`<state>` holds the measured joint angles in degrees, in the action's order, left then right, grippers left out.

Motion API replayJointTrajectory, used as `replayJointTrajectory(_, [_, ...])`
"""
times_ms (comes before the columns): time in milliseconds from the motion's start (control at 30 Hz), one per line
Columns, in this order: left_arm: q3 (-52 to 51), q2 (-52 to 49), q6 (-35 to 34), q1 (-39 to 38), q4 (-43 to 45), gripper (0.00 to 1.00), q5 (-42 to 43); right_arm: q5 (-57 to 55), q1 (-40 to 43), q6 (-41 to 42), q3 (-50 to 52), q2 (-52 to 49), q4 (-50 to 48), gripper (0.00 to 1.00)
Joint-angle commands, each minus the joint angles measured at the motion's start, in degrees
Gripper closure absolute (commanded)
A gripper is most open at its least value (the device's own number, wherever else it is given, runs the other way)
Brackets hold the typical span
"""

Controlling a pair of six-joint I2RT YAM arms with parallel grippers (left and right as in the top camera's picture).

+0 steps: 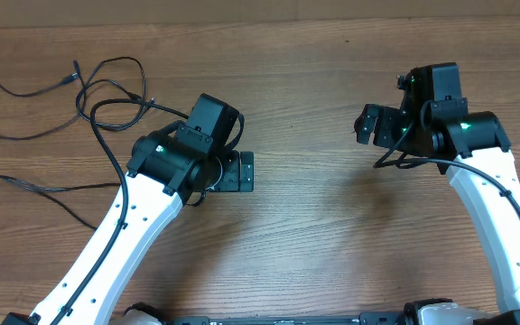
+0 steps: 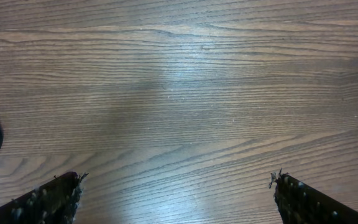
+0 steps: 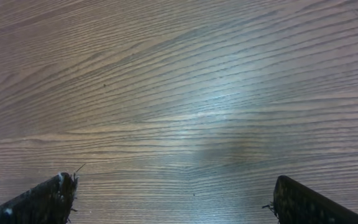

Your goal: Untangle cables

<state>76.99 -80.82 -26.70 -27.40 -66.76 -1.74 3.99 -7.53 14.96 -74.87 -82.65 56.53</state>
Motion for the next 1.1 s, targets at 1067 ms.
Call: replayJointTrajectory(1067, [-0.1,-0.3,-0.5,-0.2,0.2,0.00,-1.3,-0.7,0.3,-0.2,-1.4,1.2,-0.2,0.00])
